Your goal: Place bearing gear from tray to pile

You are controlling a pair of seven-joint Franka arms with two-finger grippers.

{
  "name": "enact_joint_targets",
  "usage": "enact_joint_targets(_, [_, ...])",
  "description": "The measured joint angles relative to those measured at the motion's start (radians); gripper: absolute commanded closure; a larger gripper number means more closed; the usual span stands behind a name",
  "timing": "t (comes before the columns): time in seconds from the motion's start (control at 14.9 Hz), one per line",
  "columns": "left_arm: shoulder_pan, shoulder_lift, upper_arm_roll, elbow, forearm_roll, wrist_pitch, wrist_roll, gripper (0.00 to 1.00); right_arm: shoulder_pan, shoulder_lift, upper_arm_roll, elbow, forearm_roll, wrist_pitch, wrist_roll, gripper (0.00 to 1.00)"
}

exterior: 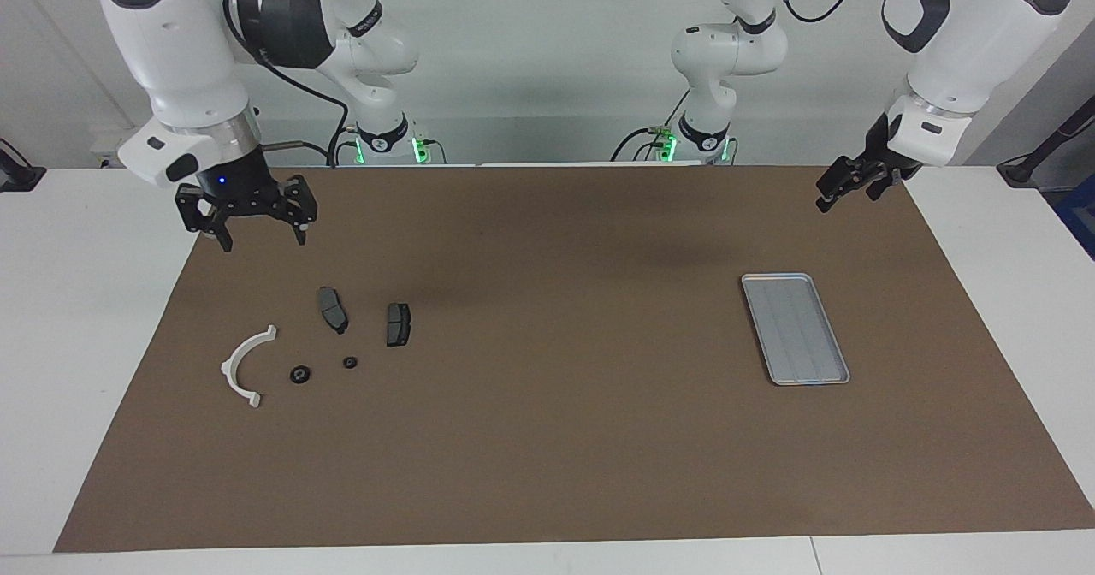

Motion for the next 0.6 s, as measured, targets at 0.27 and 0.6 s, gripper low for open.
enact_joint_targets(0.27, [0.000,0.000,0.000,0.000,0.000,0.000,0.000,0.00,-0.020,-0.014,-0.001,0.000,0.060,-0.073,0.036,0.00])
enact_joint_targets(0.6, [0.000,0.000,0.000,0.000,0.000,0.000,0.000,0.00,-0.024,-0.034,-0.005,0.000,0.063,-0.129,0.071,0.00])
